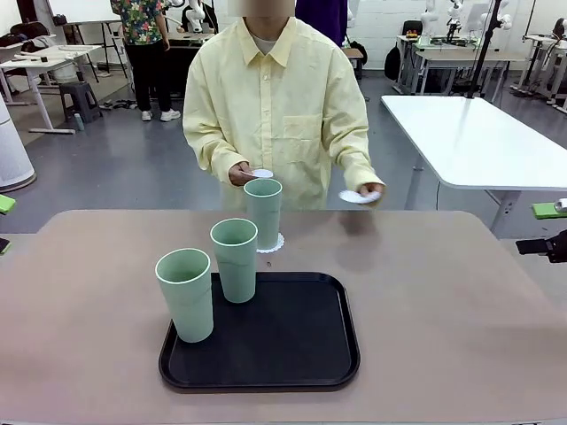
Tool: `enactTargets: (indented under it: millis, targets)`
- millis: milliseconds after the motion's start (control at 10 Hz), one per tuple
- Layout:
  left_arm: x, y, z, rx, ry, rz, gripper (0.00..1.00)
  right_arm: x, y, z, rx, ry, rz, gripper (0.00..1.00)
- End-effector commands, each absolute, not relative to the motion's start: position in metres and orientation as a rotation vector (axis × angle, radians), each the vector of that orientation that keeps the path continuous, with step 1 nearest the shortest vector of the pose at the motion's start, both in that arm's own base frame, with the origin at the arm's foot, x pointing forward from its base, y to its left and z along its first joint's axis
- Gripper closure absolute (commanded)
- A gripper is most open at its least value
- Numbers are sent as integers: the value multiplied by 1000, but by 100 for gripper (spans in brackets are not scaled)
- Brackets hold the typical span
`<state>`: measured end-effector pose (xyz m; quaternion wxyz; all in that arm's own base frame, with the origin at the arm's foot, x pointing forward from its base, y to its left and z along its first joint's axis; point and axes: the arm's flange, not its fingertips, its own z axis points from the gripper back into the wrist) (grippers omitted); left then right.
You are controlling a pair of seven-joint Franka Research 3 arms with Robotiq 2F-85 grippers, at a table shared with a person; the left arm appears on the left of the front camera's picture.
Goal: Place coasters on the table and set cups on them.
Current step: Take one Reusable plastic cup from the Flat Tray and place it on a coaster set by the human.
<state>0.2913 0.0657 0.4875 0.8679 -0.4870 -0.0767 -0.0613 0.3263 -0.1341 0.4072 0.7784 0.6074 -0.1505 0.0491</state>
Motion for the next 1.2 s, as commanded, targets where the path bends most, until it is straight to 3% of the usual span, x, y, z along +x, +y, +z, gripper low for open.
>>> enactTargets:
  millis: [0,1100]
  targets:
    - [291,67,487,-1038,-177,-144,0,326,-133,405,1318,-330,98,0]
    - [291,67,487,-1038,-177,-144,0,326,-133,405,1318,-330,98,0]
